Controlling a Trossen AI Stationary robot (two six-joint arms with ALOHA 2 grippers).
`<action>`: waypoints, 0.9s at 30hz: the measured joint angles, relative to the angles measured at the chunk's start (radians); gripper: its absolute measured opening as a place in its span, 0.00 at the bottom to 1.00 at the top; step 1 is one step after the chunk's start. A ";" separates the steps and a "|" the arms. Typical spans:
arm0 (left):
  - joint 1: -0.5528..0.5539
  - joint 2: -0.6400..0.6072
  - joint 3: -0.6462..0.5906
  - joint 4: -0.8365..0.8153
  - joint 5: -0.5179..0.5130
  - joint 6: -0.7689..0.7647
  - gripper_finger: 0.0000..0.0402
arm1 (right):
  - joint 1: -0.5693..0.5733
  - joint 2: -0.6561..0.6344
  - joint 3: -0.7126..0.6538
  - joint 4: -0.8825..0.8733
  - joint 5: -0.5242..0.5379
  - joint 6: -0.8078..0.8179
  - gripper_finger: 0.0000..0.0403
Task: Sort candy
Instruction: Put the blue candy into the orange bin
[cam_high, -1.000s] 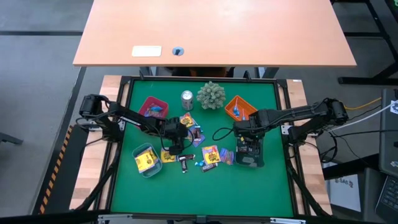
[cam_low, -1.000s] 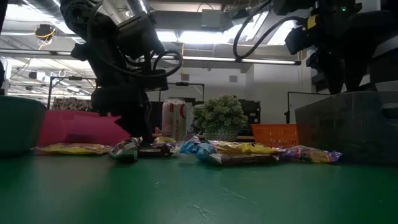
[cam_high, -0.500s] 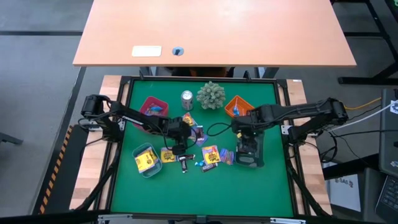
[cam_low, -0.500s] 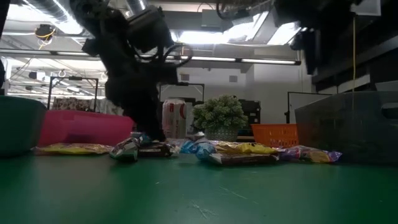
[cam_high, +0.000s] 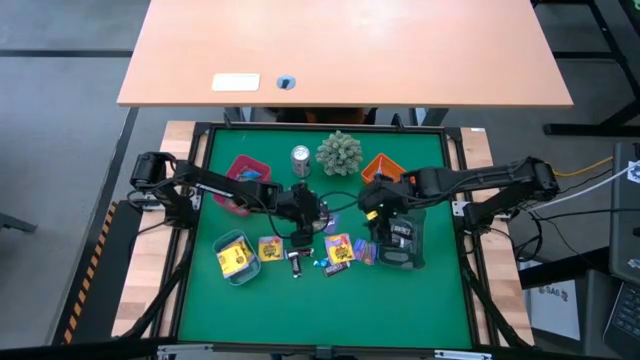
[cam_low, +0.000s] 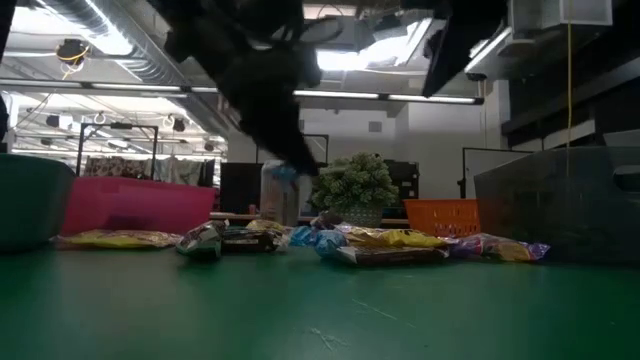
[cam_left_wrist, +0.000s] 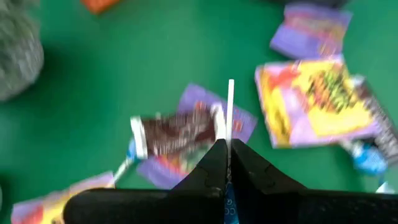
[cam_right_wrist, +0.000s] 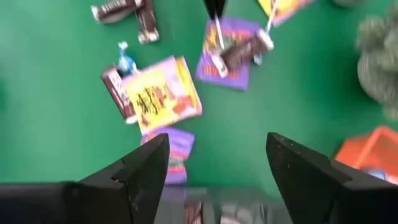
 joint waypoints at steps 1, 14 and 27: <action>0.000 0.000 0.015 0.000 0.000 0.000 0.00 | 0.000 0.001 0.000 0.016 0.000 -0.009 0.67; 0.000 -0.002 0.110 0.076 0.000 0.003 0.00 | 0.000 0.001 0.000 0.149 0.000 -0.062 0.67; 0.000 -0.002 0.110 0.255 0.000 0.004 0.00 | 0.000 0.001 0.000 0.152 0.034 -0.063 0.67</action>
